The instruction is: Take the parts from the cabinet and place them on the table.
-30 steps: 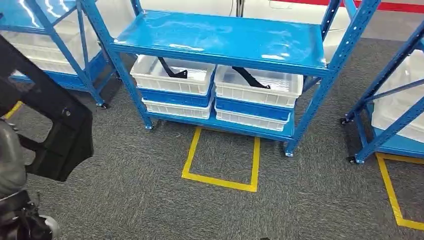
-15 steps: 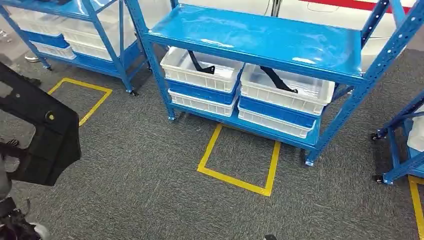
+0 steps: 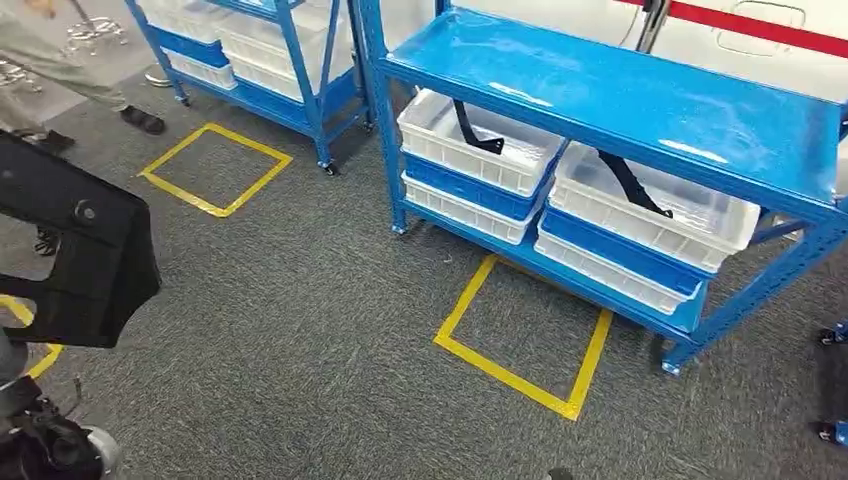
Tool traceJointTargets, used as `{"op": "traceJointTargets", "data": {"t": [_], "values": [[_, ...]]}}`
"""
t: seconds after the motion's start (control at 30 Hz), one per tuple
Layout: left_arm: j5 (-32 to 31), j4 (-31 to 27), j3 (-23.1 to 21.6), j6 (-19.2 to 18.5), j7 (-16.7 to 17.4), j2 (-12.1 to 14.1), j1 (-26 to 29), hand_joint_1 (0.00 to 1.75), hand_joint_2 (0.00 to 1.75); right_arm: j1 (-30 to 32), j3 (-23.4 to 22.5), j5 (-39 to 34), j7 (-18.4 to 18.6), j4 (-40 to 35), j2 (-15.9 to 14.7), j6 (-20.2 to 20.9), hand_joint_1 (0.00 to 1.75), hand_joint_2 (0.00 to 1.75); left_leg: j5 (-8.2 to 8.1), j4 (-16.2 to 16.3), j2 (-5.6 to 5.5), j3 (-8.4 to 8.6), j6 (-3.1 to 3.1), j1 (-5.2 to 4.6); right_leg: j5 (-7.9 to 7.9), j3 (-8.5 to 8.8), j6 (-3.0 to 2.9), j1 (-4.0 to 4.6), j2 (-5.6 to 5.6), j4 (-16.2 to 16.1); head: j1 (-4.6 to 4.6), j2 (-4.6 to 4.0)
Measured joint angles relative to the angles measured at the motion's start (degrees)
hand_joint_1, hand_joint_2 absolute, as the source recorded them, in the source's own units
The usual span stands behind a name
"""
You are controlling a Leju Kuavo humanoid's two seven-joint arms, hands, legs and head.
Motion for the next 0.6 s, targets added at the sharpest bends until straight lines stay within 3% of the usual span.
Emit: {"op": "traceJointTargets", "data": {"t": [0.1,0.13,0.17,0.2,0.27,0.3,0.33,0.37,0.43,0.47,0.5,0.6], "values": [[0.35,0.74,0.00,-0.02,-0.83,-0.66,0.05,1.75,1.75,-1.02,0.02,0.37,-0.72,-0.26,-0.57,0.00,0.00,0.00,0.53,-0.28,-1.61,-0.52,-0.85,0.53,0.09,-0.10,-0.76,0.63,-2.00,0.23,-0.07,0.00],[0.70,0.87,0.04,-0.02,-1.20,-0.74,0.17,1.75,1.75,-1.14,0.02,0.37,-1.15,-0.50,-0.54,0.00,0.00,0.00,0.32,0.07,-1.21,-0.81,-0.96,0.54,0.31,-0.11,-1.14,0.16,-2.99,0.04,0.00,0.00],[0.85,1.00,0.18,0.00,-1.57,-0.83,0.16,1.75,1.75,-1.22,0.02,0.37,-1.46,-0.57,-1.09,0.00,0.00,0.00,-0.76,1.54,2.27,-1.46,-1.40,0.15,0.34,-0.08,-1.29,0.17,-3.47,0.01,-0.29,0.00],[0.92,1.15,0.48,-0.02,-1.83,-0.96,0.05,1.75,1.75,-1.19,0.02,0.33,-1.75,-0.59,-1.20,-0.02,0.00,0.00,-2.78,5.25,4.21,-3.17,-1.81,0.19,0.28,-0.12,-1.58,0.17,-4.22,0.01,-0.53,0.00],[0.94,1.59,0.79,-0.02,-2.23,-1.53,0.38,1.75,1.75,-0.91,0.02,0.33,-1.94,-0.72,-1.73,-0.02,0.00,0.00,-7.03,15.63,5.27,-8.26,-2.31,0.57,0.14,-0.16,-1.79,0.38,-5.94,0.01,-0.57,0.00],[0.92,1.79,0.79,-0.02,-2.23,-1.66,0.60,1.75,1.75,-0.77,0.00,0.35,-1.83,-0.72,-1.88,-0.02,0.00,0.00,-7.59,18.53,5.33,-9.75,-2.35,0.67,0.09,-0.15,-1.81,0.44,-6.63,0.01,-0.55,0.00],[0.79,2.07,0.79,-0.02,-2.23,-1.75,0.76,1.75,1.75,-0.63,0.02,0.35,-1.79,-0.72,-1.99,-0.02,0.00,0.00,-7.05,18.89,5.40,-9.99,-2.30,0.71,0.05,-0.10,-1.81,0.45,-7.39,0.01,-0.55,0.00],[0.74,2.25,0.79,-0.02,-2.23,-1.86,0.76,1.75,1.75,-0.54,0.02,0.35,-1.75,-0.72,-2.01,-0.02,0.00,0.00,-5.47,16.45,5.55,-8.87,-2.16,0.69,-0.04,-0.05,-1.78,0.47,-8.04,0.01,-0.57,0.00],[0.05,2.45,0.87,-0.02,-2.25,-2.07,0.81,1.75,1.75,-0.49,0.00,-0.39,-2.33,-0.72,-2.08,-0.02,0.00,0.00,-0.84,5.84,7.06,-3.42,-1.51,0.45,-0.21,0.24,-1.66,0.48,-9.45,0.00,-0.57,0.00],[-0.53,2.45,0.90,-0.02,-2.45,-2.16,0.93,1.75,1.75,-0.46,-0.09,-1.34,-3.17,-0.72,-2.08,-0.02,0.00,0.00,0.48,0.93,10.05,-0.78,-0.97,0.03,-0.32,0.40,-1.49,0.56,-9.91,-0.02,-0.57,0.00],[-0.83,2.45,0.98,-0.02,-2.71,-2.29,1.04,1.75,1.75,-0.34,-0.24,-2.19,-4.00,-0.74,-2.05,-0.02,0.00,0.00,0.05,0.05,10.34,-0.70,-0.95,-0.68,-0.56,0.42,-1.09,0.91,-10.44,0.04,-0.55,0.00],[-0.46,2.45,1.53,0.00,-3.39,-2.86,2.22,1.75,1.75,-0.38,-0.33,-3.19,-4.92,-0.87,-1.94,0.00,0.00,0.00,0.12,0.05,8.29,-1.21,-0.18,-0.95,-0.68,0.96,-0.26,0.64,-12.15,-0.43,-0.53,0.00]]}}
